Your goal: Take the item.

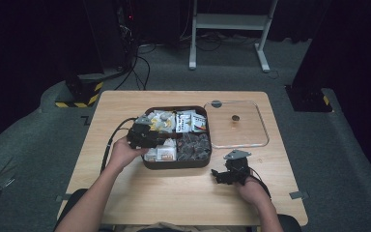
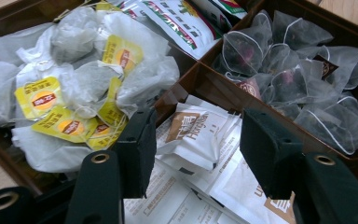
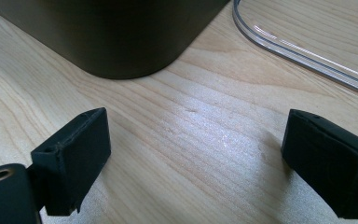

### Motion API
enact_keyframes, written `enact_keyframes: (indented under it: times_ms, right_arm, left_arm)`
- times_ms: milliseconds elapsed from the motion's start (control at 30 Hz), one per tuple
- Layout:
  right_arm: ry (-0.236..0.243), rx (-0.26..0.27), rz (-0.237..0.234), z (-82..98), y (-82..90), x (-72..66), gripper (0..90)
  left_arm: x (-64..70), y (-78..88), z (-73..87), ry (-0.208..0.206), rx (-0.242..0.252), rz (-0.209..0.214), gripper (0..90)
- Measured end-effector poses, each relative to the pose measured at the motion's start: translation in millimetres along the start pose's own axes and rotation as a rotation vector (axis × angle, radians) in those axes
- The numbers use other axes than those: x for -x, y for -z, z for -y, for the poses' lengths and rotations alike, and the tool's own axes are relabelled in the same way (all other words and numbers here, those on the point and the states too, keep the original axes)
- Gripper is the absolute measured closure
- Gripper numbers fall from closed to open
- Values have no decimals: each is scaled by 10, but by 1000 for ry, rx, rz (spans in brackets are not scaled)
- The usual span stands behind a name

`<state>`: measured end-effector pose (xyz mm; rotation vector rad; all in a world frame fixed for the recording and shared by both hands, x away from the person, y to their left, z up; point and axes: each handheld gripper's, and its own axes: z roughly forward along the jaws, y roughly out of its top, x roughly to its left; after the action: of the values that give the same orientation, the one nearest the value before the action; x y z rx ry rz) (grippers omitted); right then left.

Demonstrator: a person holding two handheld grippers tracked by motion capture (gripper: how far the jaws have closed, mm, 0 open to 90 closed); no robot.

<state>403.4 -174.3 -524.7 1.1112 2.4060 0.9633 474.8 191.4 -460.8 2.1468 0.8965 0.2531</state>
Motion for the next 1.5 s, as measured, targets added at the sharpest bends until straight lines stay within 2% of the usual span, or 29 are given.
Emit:
enact_keyframes:
  times_ms: [200, 300, 433, 600, 767, 867, 1033, 1100, 1167, 1233, 1300, 1333, 1500]
  right_arm:
    - [0, 0, -1, 2, 2, -1, 79]
    - [-1, -1, -1, 3, 3, -2, 79]
    - [-2, -1, 0, 3, 4, -2, 79]
    - [-2, -1, 0, 3, 4, -2, 79]
    - [-2, -1, 0, 4, 5, -3, 79]
    - [-2, -1, 0, 4, 5, -3, 79]
    - [-2, -1, 0, 4, 5, -3, 79]
    - [-2, -1, 0, 4, 5, -3, 79]
    - [-2, -1, 0, 4, 5, -3, 79]
    - [-2, -1, 0, 4, 5, -3, 79]
    - [-1, -1, 0, 4, 4, -2, 79]
    - [-2, -1, 0, 4, 5, -3, 79]
    - [-2, -1, 0, 4, 5, -3, 79]
  left_arm:
    - [28, -72, 16, -21, -29, 18, 463]
    - [21, -104, 32, -38, -49, 8, 464]
    - [-10, -137, 50, -34, -62, 4, 484]
    - [-19, -144, 54, -51, -58, -3, 513]
    - [-5, -171, 62, -62, -78, 13, 465]
    - [-13, -193, 54, -79, -75, -1, 489]
    - [-52, -227, 44, -79, -65, -4, 567]
    - [-65, -231, 34, -77, -72, -4, 616]
    - [-67, -243, 11, -92, -100, -4, 640]
    - [-60, -251, 6, -84, -100, -6, 645]
    - [-63, -259, -12, -89, -119, -6, 662]
    - [-58, -271, -14, -82, -117, -6, 695]
    - [-59, -286, -37, -64, -136, 0, 752]
